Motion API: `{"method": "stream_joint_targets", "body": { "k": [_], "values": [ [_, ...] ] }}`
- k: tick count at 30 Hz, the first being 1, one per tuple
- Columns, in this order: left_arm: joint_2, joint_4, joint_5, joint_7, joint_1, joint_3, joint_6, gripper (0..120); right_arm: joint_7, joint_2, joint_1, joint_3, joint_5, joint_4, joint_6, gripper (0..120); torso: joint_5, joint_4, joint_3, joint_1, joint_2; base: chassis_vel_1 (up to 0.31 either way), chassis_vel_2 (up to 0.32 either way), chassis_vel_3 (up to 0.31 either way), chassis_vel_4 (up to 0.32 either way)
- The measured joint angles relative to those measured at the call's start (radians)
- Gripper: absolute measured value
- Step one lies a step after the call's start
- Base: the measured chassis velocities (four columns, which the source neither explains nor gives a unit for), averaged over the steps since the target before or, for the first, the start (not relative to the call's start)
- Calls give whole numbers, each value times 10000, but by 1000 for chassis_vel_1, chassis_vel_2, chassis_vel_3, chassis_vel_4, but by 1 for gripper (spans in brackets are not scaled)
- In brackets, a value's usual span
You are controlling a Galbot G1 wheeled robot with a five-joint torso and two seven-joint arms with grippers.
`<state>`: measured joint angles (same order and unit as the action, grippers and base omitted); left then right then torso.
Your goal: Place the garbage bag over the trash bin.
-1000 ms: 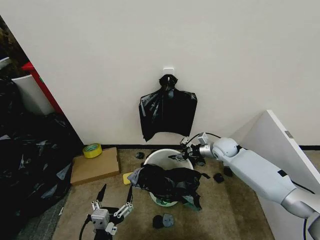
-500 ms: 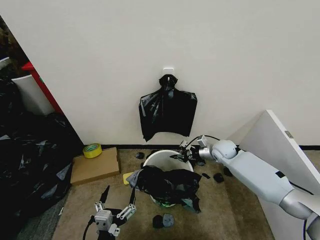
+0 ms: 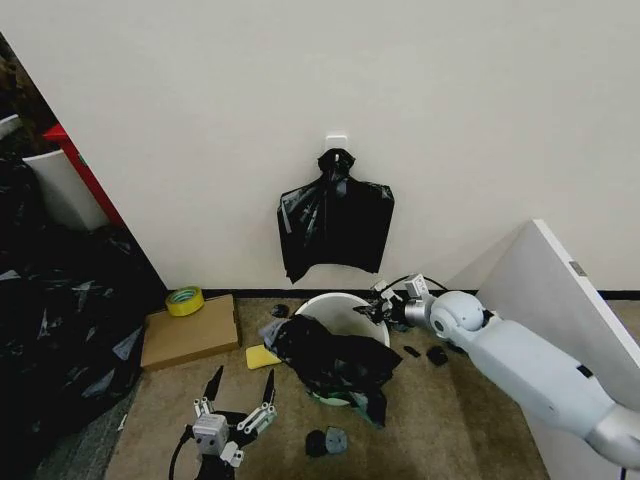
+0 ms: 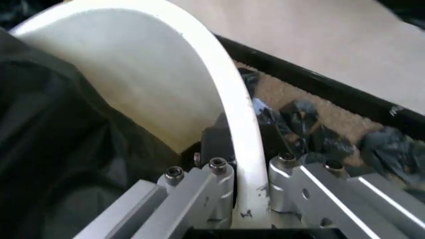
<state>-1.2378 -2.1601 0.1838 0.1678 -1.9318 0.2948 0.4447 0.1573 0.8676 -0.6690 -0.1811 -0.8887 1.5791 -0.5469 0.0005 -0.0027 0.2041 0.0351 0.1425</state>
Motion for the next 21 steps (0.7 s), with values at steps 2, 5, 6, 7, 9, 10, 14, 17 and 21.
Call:
{"method": "stream_joint_targets", "body": {
  "k": [2,5,6,7,9,10,14,17,21],
  "values": [
    [26,-18,17,0,62,-33,-39,100,-527,-45,-456,388,-162,343,-19,1,4,1,0,0,0,0,0,0,0],
    [67,-33,38,0,137,-66,-83,100,-1432,-119,-1069,787,-402,846,-18,1,-1,-1,0,0,0,0,0,0,0],
    [97,-52,49,0,175,-73,-101,100,-2146,-128,-1515,996,-624,1255,-7,1,0,-5,0,0,1,0,0,0,0],
    [111,-59,55,0,188,-74,-110,100,-2454,-117,-1666,1054,-727,1410,-6,1,1,-5,0,0,1,0,0,0,0],
    [159,-95,119,1,234,-79,-158,100,-3973,141,-2373,1380,-1134,2150,119,1,0,1,0,0,1,0,0,0,0],
    [174,-104,128,2,250,-81,-171,100,-4506,339,-2634,1553,-1195,2403,224,1,0,0,0,0,1,0,0,0,0],
    [176,-140,131,5,260,-98,-180,100,-5849,978,-3206,2002,-1402,2933,426,1,-1,1,-1,0,1,0,0,0,0],
    [202,-196,133,6,194,-97,-181,100,-6614,1499,-3620,2277,-1535,3162,664,1,-1,1,0,0,1,0,0,0,0],
    [256,-220,175,12,129,-55,-172,100,-7134,1921,-4076,2450,-1501,3384,912,1,-2,1,-1,-1,1,0,0,0,0]
  ]
}}
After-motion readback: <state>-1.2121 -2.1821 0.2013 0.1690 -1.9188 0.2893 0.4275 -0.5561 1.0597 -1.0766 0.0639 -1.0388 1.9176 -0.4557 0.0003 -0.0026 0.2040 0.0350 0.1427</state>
